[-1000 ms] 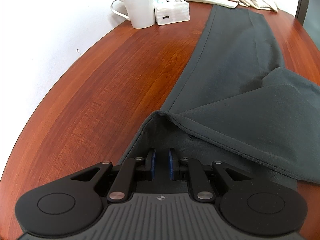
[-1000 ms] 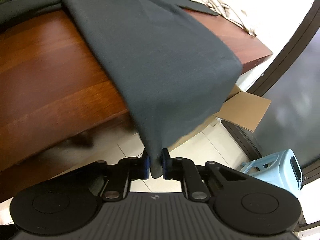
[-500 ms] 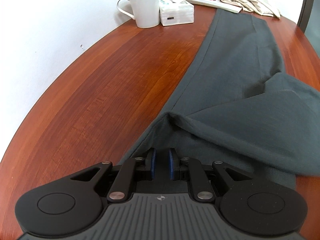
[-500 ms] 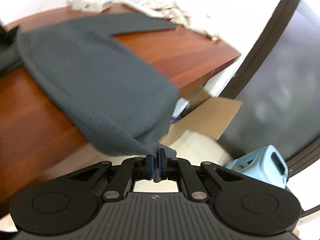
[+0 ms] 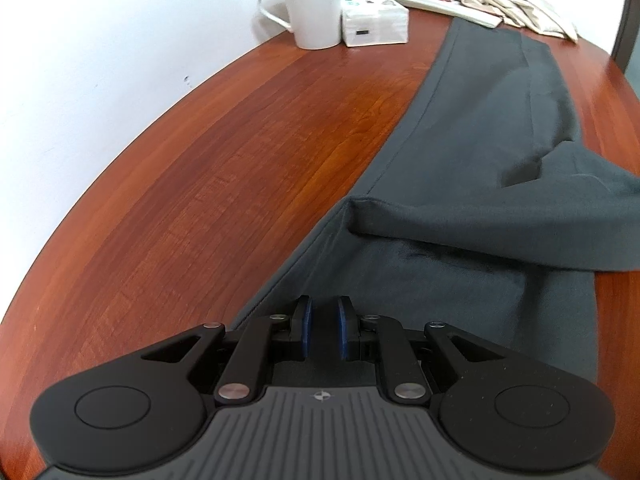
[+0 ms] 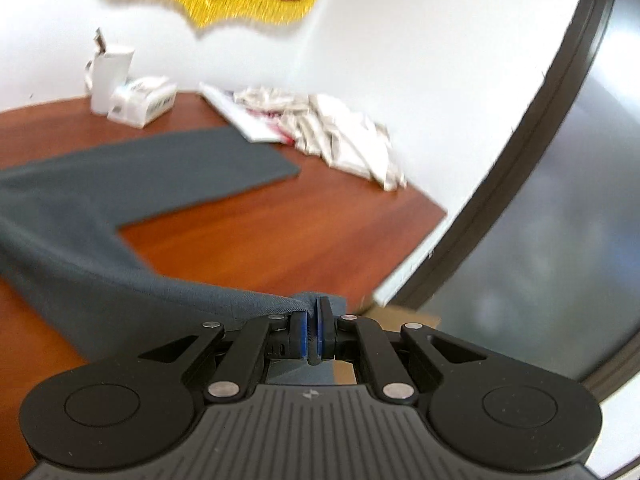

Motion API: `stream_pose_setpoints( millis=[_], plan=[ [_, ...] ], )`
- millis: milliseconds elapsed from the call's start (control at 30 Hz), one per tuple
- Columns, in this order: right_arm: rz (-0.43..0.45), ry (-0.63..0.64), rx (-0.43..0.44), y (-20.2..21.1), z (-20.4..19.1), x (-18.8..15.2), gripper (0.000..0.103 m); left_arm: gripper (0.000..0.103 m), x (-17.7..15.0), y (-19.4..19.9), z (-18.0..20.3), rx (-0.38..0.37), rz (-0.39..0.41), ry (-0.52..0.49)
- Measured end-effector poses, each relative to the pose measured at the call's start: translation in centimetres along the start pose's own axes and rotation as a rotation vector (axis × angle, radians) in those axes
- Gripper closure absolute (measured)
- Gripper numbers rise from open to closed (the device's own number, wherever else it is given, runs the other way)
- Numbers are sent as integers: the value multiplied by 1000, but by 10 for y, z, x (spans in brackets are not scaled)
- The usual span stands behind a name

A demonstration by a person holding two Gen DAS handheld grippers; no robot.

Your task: Fold clothes

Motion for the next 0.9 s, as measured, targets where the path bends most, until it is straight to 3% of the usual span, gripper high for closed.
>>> stream_pose_setpoints(
  millis=[267,533,900],
  plan=[
    [77,75,30,-78,30,70,98,89,1,3,6,76,-4,20],
    [137,189,126,-171,21,134,98,89,-5,20,23,169,-27,77],
    [195,368,238,-277,-7,222,98,89,-45,67,90,148,-96,188]
  ],
)
Point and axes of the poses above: each gripper's, at about its wrist camera, not at the fingertips, and y roughly against the way its jaws point, z to its right, x to its top, the point moved 6 cm from there along -y, roughly the way its jaws point, and after that the axes turned 6 degrees about y, right-handed, at the moved point
